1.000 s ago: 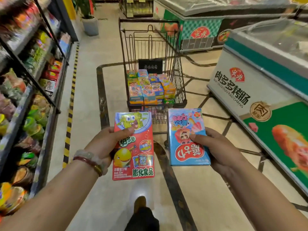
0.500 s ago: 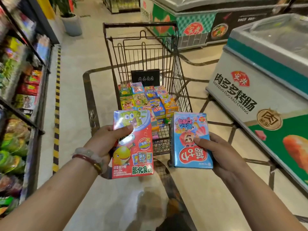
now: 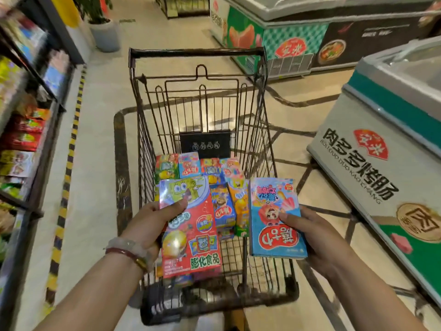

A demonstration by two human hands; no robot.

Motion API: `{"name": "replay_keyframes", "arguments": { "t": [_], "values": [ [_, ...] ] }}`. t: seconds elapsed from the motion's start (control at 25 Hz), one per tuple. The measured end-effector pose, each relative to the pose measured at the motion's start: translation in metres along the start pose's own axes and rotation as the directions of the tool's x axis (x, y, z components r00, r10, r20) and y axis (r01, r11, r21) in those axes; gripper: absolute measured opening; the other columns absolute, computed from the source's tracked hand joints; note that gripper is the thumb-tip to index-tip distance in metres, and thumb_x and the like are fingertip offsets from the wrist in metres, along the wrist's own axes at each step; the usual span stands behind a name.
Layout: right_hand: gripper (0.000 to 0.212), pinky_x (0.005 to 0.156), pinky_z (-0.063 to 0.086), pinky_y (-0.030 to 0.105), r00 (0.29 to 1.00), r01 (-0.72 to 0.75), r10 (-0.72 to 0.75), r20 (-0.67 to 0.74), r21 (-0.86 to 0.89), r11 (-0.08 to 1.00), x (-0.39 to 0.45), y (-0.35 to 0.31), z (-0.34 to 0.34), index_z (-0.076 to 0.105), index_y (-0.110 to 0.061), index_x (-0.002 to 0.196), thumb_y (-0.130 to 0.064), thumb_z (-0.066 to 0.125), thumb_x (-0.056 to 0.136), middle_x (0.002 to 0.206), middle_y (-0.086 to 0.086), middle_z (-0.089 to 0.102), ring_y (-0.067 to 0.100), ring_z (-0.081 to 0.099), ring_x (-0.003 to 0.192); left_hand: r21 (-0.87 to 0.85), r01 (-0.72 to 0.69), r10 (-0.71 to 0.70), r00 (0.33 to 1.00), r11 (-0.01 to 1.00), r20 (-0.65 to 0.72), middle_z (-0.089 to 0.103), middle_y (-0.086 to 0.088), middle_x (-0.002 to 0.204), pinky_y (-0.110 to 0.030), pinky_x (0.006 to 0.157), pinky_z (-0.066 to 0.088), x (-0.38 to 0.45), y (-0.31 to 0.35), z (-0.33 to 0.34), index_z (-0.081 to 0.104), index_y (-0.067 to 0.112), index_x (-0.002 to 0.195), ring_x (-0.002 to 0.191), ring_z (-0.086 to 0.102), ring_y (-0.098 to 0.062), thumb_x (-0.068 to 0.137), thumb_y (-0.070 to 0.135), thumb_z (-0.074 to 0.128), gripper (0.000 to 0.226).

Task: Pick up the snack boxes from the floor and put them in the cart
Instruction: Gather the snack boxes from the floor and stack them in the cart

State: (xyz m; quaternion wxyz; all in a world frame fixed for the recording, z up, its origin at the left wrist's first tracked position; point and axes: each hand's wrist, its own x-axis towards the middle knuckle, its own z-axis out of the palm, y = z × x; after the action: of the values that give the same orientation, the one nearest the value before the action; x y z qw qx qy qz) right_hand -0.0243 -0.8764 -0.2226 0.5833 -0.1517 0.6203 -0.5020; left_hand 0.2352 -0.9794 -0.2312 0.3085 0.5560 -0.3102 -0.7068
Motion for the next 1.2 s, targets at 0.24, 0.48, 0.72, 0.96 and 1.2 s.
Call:
{"name": "replay_keyframes", "arguments": {
  "t": [0.24,0.48,0.72,0.96,1.2],
  "values": [
    [0.021,0.069,0.059,0.042,0.997,-0.024,0.022,-0.072,-0.026,0.999,0.130,-0.017,0.028,0.062,-0.007,0.107,-0.012,0.063,0.087,0.094,0.018,0.073,0.034,0.071,0.079,-0.009,-0.032,0.030,0.984,0.999,-0.178,0.066,-0.021,0.110,-0.052,0.080,0.054,0.144,0.005,0.015,0.054,0.000,0.119,0.093,0.066,-0.036,0.024,0.055,0.094,0.117],
    [0.025,0.069,0.057,0.039,0.942,0.124,-0.206,-0.266,-0.294,0.948,0.269,-0.011,0.056,0.052,-0.019,0.112,-0.016,0.064,0.090,0.096,0.004,0.067,0.025,0.070,0.078,0.224,-0.146,0.221,0.905,0.964,-0.363,0.067,-0.007,0.076,-0.033,0.067,0.050,0.282,0.012,0.051,0.060,0.010,0.077,0.066,0.062,-0.021,0.063,0.036,0.085,0.039],
    [0.007,0.079,0.053,0.043,0.878,0.172,-0.378,-0.293,-0.545,0.821,0.373,0.022,0.061,0.058,-0.025,0.091,-0.019,0.056,0.093,0.096,0.007,0.069,0.025,0.065,0.086,0.543,-0.077,0.320,0.873,0.836,-0.368,0.068,-0.012,0.089,-0.032,0.063,0.041,0.386,-0.023,0.070,0.065,0.005,0.091,0.086,0.063,-0.029,0.071,0.046,0.077,0.047],
    [0.016,0.062,0.035,0.024,0.869,0.092,-0.377,-0.321,-0.643,0.760,0.409,0.041,0.054,0.055,-0.023,0.112,-0.027,0.046,0.099,0.099,-0.003,0.055,0.019,0.053,0.089,0.719,-0.111,0.380,0.897,0.686,-0.224,0.062,-0.015,0.113,-0.033,0.080,0.043,0.411,-0.031,0.084,0.055,0.005,0.114,0.106,0.057,-0.034,0.087,0.042,0.063,0.046],
    [0.033,0.079,0.038,0.030,0.884,0.055,-0.397,-0.245,-0.789,0.612,0.423,0.051,0.055,0.052,-0.016,0.130,-0.024,0.047,0.099,0.123,0.009,0.061,0.028,0.057,0.110,0.927,-0.335,0.589,0.788,0.167,0.179,0.028,-0.010,0.154,-0.029,0.116,0.006,0.408,-0.040,0.078,0.034,0.010,0.145,0.143,0.022,-0.024,0.095,0.011,0.045,0.051]
  ]
}}
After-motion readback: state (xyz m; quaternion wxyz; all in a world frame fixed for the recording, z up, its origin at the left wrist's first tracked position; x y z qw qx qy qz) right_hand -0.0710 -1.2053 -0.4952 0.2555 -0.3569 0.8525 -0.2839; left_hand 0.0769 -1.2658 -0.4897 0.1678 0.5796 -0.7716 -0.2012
